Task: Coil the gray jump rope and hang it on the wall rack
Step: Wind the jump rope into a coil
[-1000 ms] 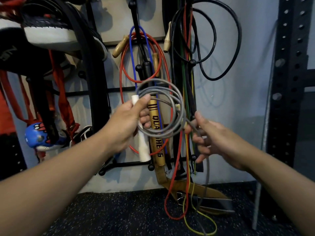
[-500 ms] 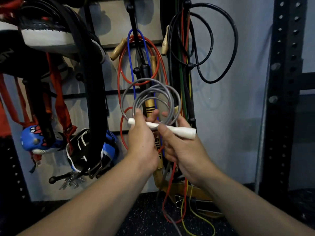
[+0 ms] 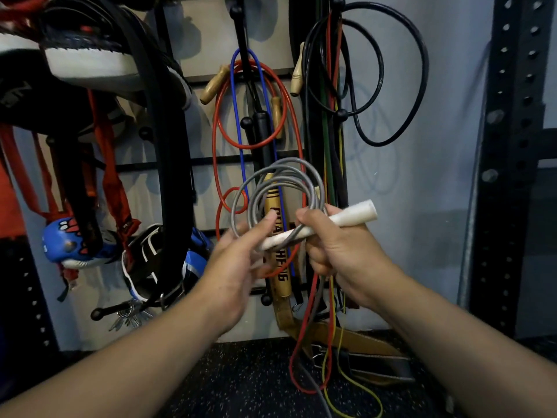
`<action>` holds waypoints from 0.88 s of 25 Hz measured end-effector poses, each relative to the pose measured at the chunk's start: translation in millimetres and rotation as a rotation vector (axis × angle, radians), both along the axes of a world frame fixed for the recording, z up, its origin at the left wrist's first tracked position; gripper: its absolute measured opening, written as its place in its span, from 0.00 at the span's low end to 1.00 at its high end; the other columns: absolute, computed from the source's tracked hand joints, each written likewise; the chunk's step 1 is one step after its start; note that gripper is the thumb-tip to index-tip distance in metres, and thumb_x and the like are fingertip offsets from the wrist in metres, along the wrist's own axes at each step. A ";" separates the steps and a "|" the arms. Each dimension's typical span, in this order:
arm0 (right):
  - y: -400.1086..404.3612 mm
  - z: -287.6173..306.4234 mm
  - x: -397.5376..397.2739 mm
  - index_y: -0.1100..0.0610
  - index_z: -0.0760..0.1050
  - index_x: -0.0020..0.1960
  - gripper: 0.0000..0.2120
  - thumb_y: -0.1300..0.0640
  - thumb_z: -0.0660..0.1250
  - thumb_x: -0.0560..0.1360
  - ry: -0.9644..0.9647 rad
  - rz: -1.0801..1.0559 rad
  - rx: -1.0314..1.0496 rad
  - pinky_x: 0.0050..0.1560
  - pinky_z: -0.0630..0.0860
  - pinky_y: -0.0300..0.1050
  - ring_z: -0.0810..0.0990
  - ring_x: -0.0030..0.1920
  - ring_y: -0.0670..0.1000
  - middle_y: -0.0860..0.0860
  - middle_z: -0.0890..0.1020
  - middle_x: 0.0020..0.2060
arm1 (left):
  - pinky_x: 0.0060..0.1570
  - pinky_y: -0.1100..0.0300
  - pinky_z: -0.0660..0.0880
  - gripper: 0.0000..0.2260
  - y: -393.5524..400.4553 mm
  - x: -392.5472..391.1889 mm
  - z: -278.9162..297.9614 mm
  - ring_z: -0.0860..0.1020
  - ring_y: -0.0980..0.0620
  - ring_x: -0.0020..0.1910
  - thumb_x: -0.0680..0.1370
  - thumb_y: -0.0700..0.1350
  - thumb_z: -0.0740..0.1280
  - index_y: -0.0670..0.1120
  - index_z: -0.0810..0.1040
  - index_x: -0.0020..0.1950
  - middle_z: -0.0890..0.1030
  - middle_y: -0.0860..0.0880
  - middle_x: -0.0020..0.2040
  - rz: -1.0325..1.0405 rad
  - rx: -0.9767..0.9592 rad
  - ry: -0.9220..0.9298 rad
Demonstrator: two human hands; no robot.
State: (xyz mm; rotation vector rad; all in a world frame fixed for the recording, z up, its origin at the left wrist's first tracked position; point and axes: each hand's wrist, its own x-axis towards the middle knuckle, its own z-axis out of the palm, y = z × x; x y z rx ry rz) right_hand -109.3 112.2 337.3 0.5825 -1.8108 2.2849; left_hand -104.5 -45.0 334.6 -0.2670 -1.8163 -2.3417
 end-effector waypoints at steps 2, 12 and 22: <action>11.0 12.9 2.4 0.58 0.73 0.45 0.08 0.57 0.68 0.80 -0.003 -0.007 0.210 0.21 0.59 0.39 0.60 0.22 0.47 0.51 0.64 0.25 | 0.69 0.49 0.72 0.42 -19.2 -4.5 12.2 0.76 0.48 0.69 0.66 0.50 0.80 0.54 0.65 0.76 0.75 0.46 0.73 0.096 -0.134 0.114; 12.2 40.4 15.2 0.59 0.74 0.44 0.08 0.56 0.69 0.78 0.052 0.124 0.783 0.27 0.59 0.43 0.59 0.24 0.49 0.51 0.63 0.24 | 0.74 0.47 0.66 0.43 -13.8 -1.0 87.9 0.63 0.46 0.78 0.75 0.53 0.73 0.56 0.52 0.83 0.62 0.47 0.80 0.126 -1.840 1.395; 17.4 31.7 12.8 0.53 0.82 0.38 0.09 0.54 0.72 0.76 0.014 0.066 0.797 0.31 0.68 0.39 0.73 0.28 0.44 0.48 0.78 0.28 | 0.45 0.50 0.77 0.14 -15.7 -12.9 66.7 0.79 0.43 0.49 0.77 0.51 0.64 0.44 0.74 0.57 0.81 0.44 0.55 0.495 -1.961 1.528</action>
